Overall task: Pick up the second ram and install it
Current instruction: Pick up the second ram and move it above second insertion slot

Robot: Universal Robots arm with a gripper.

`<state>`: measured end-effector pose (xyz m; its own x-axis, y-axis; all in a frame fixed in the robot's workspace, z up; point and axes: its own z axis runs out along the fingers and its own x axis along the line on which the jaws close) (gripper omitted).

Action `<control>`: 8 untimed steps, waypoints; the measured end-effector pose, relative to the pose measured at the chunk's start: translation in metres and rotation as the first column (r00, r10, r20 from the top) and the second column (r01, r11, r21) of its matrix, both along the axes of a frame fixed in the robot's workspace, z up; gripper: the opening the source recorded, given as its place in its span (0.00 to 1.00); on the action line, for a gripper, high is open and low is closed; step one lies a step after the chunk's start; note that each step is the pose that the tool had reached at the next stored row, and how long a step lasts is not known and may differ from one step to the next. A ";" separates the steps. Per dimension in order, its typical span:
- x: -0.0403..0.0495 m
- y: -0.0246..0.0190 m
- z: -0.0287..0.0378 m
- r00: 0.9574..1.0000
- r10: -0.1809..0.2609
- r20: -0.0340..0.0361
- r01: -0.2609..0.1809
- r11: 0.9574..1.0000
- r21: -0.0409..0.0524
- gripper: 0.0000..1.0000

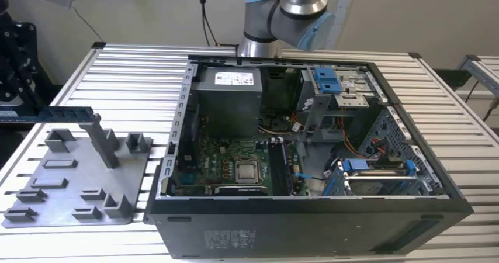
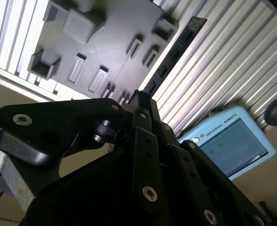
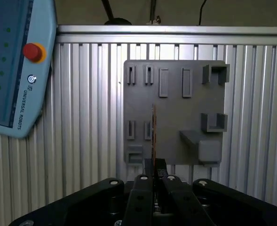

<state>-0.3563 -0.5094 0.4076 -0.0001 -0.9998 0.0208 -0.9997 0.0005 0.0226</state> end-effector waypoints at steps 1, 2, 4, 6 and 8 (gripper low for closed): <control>0.0026 0.0000 0.0000 1.000 0.000 0.000 0.000 1.000 0.000 0.14; 0.0053 0.0000 0.0000 1.000 0.000 0.000 0.000 1.000 0.000 0.14; 0.0106 0.0000 0.0000 1.000 0.000 -0.001 0.000 1.000 0.000 0.14; 0.0162 0.0000 0.0000 1.000 0.000 -0.001 0.000 1.000 0.000 0.14; 0.0219 0.0000 0.0000 1.000 0.000 -0.002 0.000 1.000 0.000 0.14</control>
